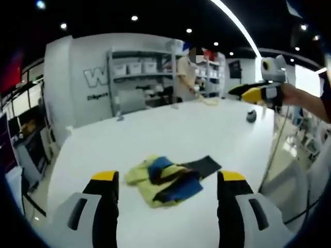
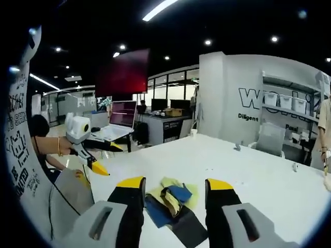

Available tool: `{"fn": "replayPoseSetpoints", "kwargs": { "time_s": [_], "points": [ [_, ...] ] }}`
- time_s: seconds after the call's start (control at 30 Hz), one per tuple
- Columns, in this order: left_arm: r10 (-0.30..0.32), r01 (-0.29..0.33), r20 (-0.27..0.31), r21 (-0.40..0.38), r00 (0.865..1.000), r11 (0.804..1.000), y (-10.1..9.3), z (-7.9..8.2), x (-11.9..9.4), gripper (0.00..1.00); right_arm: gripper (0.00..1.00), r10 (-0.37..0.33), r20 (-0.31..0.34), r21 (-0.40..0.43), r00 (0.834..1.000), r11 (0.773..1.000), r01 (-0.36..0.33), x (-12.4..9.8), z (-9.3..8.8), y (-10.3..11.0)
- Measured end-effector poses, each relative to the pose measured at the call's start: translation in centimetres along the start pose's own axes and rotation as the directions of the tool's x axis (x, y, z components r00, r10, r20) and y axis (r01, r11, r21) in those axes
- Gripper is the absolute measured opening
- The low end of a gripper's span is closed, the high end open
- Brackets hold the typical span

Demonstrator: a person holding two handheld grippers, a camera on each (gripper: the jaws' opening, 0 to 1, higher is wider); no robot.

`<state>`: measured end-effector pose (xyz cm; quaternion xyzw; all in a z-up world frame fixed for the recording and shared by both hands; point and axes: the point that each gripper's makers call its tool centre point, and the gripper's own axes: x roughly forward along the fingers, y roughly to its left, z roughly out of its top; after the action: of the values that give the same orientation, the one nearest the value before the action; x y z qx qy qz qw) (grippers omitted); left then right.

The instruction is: Fold the garment on the visible template until the final outline fits inside the template.

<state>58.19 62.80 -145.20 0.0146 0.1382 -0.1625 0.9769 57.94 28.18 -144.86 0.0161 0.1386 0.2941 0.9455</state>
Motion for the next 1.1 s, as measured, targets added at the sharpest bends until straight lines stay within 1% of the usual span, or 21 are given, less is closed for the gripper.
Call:
{"fn": "replayPoseSetpoints", "kwargs": {
  "time_s": [0.03, 0.1, 0.23, 0.27, 0.3, 0.33, 0.43, 0.6, 0.77, 0.9, 0.97, 1.1],
  "points": [
    [0.011, -0.011, 0.038, 0.013, 0.999, 1.000, 0.2, 0.5, -0.1, 0.70, 0.40, 0.005, 0.000, -0.001, 1.000, 1.000, -0.005, 0.0, 0.0, 0.2],
    [0.003, -0.003, 0.030, 0.004, 1.000, 1.000, -0.1, 0.6, -0.2, 0.68, 0.38, 0.011, 0.003, 0.001, 1.000, 1.000, -0.011, 0.1, 0.1, 0.5],
    [0.000, 0.000, 0.009, -0.001, 1.000, 1.000, -0.1, 0.0, 0.0, 0.58, 0.35, 0.022, -0.005, 0.003, 1.000, 1.000, -0.022, 0.1, -0.1, 0.5],
    [-0.003, 0.003, 0.001, -0.006, 1.000, 1.000, -0.2, -0.2, 0.1, 0.57, 0.34, 0.024, 0.013, -0.014, 1.000, 1.000, -0.024, 0.0, 0.2, 0.5],
    [-0.009, 0.009, -0.005, -0.005, 1.000, 1.000, -0.4, -0.3, 0.2, 0.57, 0.34, 0.033, 0.002, -0.001, 0.999, 0.999, -0.033, 0.0, 0.1, 0.7],
    [-0.015, 0.015, -0.011, -0.004, 1.000, 1.000, -0.5, -0.4, 0.2, 0.58, 0.33, 0.036, -0.001, -0.014, 0.999, 0.999, -0.036, 0.1, 0.0, 0.7],
    [-0.030, 0.030, -0.011, 0.002, 0.999, 1.000, -0.8, -0.4, 0.2, 0.57, 0.32, 0.046, -0.016, -0.001, 0.999, 0.999, -0.046, 0.3, -0.2, 1.0],
    [-0.034, 0.034, -0.017, -0.005, 0.999, 0.999, -1.0, -0.5, 0.3, 0.54, 0.31, 0.053, -0.031, -0.001, 0.998, 0.999, -0.053, 0.4, -0.4, 1.2],
    [-0.044, 0.044, -0.032, 0.002, 0.998, 0.999, -1.2, -0.8, 0.3, 0.41, 0.30, 0.050, -0.023, -0.006, 0.998, 0.999, -0.050, 0.3, -0.2, 1.3],
    [-0.046, 0.047, -0.038, 0.009, 0.998, 0.999, -1.4, -0.9, 0.4, 0.42, 0.30, 0.045, -0.025, -0.002, 0.999, 0.999, -0.045, 0.3, -0.4, 1.2],
    [-0.046, 0.046, -0.018, -0.002, 0.999, 0.999, -1.6, -0.6, 0.4, 0.41, 0.29, 0.038, -0.022, -0.008, 0.999, 0.999, -0.038, 0.4, -0.3, 1.1],
    [-0.051, 0.051, -0.030, 0.005, 0.998, 0.999, -1.6, -0.9, 0.5, 0.38, 0.27, 0.045, -0.028, -0.002, 0.999, 0.999, -0.045, 0.4, -0.5, 1.1]
  ]
}}
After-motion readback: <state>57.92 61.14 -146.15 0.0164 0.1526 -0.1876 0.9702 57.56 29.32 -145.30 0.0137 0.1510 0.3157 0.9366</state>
